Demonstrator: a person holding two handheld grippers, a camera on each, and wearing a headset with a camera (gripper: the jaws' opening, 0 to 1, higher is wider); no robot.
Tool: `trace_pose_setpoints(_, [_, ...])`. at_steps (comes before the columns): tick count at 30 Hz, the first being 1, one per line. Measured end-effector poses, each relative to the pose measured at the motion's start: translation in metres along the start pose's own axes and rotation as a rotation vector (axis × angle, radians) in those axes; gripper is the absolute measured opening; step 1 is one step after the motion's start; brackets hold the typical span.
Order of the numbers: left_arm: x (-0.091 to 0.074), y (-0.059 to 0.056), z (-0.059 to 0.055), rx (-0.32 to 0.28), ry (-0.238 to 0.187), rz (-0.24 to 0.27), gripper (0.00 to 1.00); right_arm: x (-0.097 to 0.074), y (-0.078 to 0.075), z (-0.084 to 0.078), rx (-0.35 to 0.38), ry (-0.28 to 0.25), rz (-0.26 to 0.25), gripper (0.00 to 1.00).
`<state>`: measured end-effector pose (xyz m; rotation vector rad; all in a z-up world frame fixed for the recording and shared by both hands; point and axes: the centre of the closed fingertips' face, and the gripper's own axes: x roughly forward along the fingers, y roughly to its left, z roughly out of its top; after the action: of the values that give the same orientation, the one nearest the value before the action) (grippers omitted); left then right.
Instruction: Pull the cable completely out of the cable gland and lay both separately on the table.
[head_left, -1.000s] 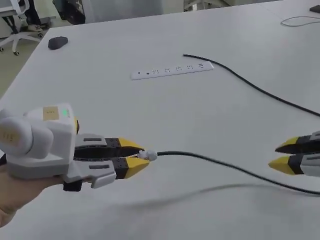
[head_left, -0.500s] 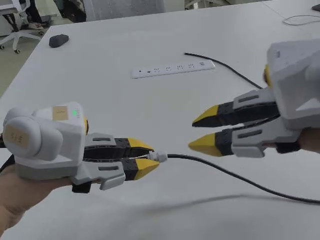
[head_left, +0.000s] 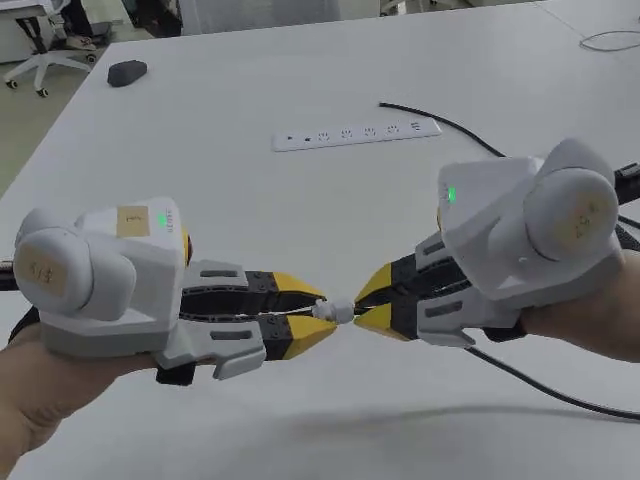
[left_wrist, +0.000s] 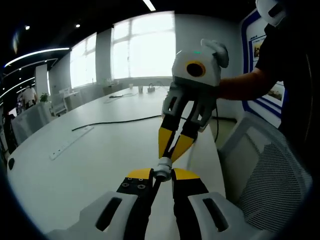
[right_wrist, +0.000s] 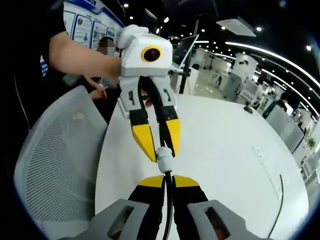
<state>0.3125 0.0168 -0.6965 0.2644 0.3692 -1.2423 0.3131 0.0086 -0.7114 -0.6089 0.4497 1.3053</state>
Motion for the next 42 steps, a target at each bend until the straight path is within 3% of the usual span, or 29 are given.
trace_pose_setpoints(4, [0.001,0.001,0.000,0.001,-0.001,0.000,0.15,-0.001,0.000,-0.001,-0.024,0.007,-0.009,0.00])
trace_pose_setpoints(8, [0.000,0.006,-0.001,0.005,0.002,0.016,0.15,-0.007,-0.009,-0.011,-0.043,0.038,-0.064,0.00])
trace_pose_setpoints(19, [-0.009,0.011,-0.002,0.014,0.001,0.038,0.15,-0.035,-0.027,-0.041,0.045,0.067,-0.148,0.00])
trace_pose_setpoints(33, [-0.026,0.009,-0.009,0.005,0.008,0.072,0.15,-0.065,-0.044,-0.097,0.114,0.150,-0.251,0.00])
trace_pose_setpoints(35, [-0.027,0.009,-0.014,0.003,0.031,0.074,0.15,-0.067,-0.045,-0.103,0.126,0.161,-0.257,0.00])
trace_pose_setpoints(42, [-0.034,0.008,-0.020,-0.005,0.035,0.084,0.15,-0.066,-0.039,-0.131,0.153,0.221,-0.255,0.00])
